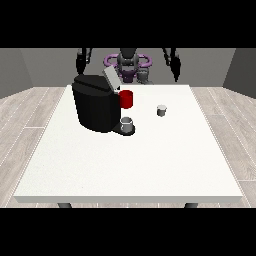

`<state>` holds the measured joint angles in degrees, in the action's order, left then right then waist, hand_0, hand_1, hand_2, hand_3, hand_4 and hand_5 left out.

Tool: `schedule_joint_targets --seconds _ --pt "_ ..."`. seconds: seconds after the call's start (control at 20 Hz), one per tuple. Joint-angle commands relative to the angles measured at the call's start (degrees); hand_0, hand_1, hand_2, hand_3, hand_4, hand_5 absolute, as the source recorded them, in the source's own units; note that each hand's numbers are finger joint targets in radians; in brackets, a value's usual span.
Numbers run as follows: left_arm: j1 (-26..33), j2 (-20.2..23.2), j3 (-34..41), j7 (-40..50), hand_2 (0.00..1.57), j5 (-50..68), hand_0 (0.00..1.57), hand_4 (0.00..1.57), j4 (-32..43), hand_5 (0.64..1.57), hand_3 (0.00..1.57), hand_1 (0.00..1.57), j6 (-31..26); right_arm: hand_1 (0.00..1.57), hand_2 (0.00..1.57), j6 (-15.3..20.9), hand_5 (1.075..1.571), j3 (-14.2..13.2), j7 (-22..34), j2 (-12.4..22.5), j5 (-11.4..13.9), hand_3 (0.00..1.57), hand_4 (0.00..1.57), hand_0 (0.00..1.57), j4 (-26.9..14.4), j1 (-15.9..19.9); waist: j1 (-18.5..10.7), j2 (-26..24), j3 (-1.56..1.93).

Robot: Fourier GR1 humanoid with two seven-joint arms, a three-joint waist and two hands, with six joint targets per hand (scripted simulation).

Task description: Insert the coffee pod into the coffee machine and close the lid

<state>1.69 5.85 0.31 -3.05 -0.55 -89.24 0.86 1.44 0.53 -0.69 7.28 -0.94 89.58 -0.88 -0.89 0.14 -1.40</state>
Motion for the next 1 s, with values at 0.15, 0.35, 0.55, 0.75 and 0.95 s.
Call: schedule_joint_targets --seconds 0.15,0.35,0.55,0.75,0.95 --pt "-0.12 -1.66 0.28 -6.63 0.00 3.18 0.00 0.24 2.39 1.571 0.00 0.00 -3.42 0.00 0.00 -1.70 1.571 0.86 1.24 -0.29 0.23 0.00 0.13 0.00 -0.18 -0.74 1.54 -1.48 1.38" --pt "-3.29 0.43 -0.50 -6.98 0.00 -1.46 0.00 0.26 1.14 1.571 0.00 0.00 -1.65 0.00 0.00 4.91 1.571 -4.21 -3.17 -3.83 -1.21 0.00 0.11 0.00 -0.85 1.89 3.13 -0.42 1.42" --pt "-4.77 5.34 0.21 -4.58 0.00 -3.49 0.00 0.00 1.80 1.571 0.00 0.00 -4.61 0.00 0.00 4.27 1.571 -3.45 -6.87 -4.85 -1.17 0.00 0.14 0.00 -2.14 0.78 2.14 -0.31 1.42" --pt "-13.08 7.97 2.64 2.35 0.00 -5.06 0.00 0.00 6.39 1.571 0.00 0.00 -3.90 0.00 0.00 6.75 1.571 -1.40 -4.11 -6.68 0.53 0.00 0.17 0.00 0.35 3.23 5.26 1.37 1.41" --pt "-19.18 11.85 9.49 -2.00 0.00 -1.51 0.00 0.00 17.66 1.571 0.00 0.00 -6.28 0.00 0.00 3.75 1.571 0.77 -3.04 -5.54 0.19 0.00 0.13 0.00 3.99 4.93 10.38 7.05 1.35"
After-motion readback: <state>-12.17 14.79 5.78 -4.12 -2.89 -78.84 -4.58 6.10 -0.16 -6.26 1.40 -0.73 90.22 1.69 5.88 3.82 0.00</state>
